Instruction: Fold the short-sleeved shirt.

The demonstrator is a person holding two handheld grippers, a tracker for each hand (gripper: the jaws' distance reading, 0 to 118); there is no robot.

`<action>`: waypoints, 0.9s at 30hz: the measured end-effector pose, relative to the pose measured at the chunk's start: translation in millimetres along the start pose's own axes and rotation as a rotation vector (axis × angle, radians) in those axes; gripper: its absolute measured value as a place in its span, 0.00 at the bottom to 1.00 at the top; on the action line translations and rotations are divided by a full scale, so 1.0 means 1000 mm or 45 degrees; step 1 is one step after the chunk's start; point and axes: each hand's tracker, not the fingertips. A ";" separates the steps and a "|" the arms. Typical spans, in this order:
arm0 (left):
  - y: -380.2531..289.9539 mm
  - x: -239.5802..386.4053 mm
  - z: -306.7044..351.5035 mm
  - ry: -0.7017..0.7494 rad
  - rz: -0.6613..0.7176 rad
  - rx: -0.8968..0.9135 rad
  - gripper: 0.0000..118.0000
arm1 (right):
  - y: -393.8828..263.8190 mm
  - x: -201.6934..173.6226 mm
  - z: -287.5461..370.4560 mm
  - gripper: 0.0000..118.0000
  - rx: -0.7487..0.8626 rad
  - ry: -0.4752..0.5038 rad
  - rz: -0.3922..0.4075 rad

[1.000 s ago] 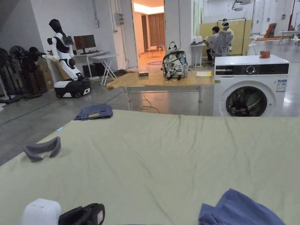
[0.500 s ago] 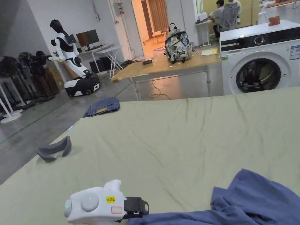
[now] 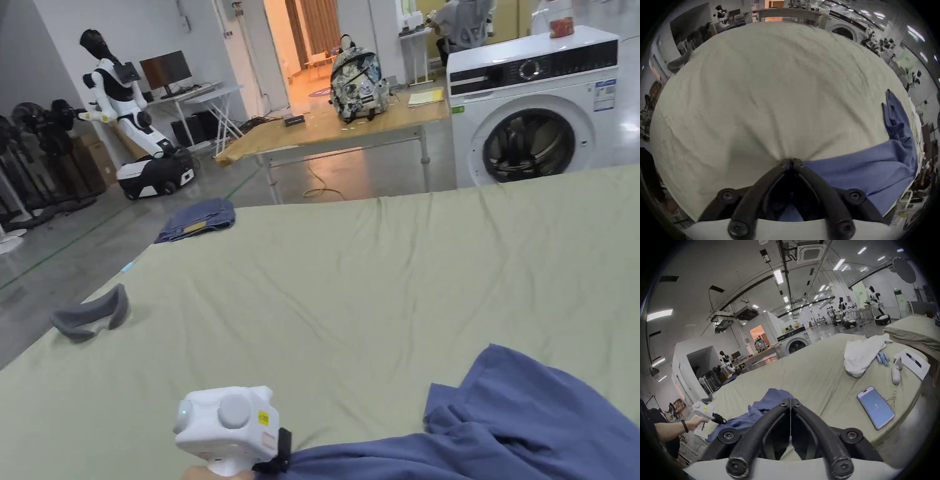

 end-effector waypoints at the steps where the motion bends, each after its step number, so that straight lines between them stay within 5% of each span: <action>1: 0.003 0.000 0.001 0.001 -0.013 -0.015 0.00 | 0.001 0.000 0.002 0.00 -0.003 0.003 0.006; 4: 0.005 0.003 0.008 -0.004 -0.039 -0.063 0.00 | 0.005 0.000 0.000 0.05 -0.075 -0.012 0.021; 7: 0.004 0.007 0.002 0.016 -0.055 -0.070 0.00 | 0.007 0.002 -0.020 0.42 -0.246 -0.060 -0.006; 9: 0.001 0.010 0.003 0.037 -0.101 -0.056 0.00 | 0.001 0.007 -0.038 0.48 -0.260 -0.062 -0.015; 12: -0.008 0.014 0.012 0.037 -0.110 -0.040 0.00 | -0.013 0.022 -0.074 0.59 -0.330 -0.026 -0.223; 17: -0.010 -0.001 0.017 -0.077 0.084 -0.047 0.00 | -0.044 0.040 -0.132 0.58 -0.496 -0.079 -0.354; 21: -0.012 -0.008 0.020 -0.120 0.103 -0.047 0.00 | -0.068 0.039 -0.162 0.43 -0.605 -0.194 -0.338; 23: -0.012 -0.011 0.020 -0.139 0.124 -0.035 0.00 | -0.072 0.037 -0.161 0.20 -0.582 -0.236 -0.325; 27: -0.020 -0.017 0.022 -0.202 0.165 0.048 0.00 | -0.063 0.041 -0.145 0.04 -0.548 -0.147 -0.408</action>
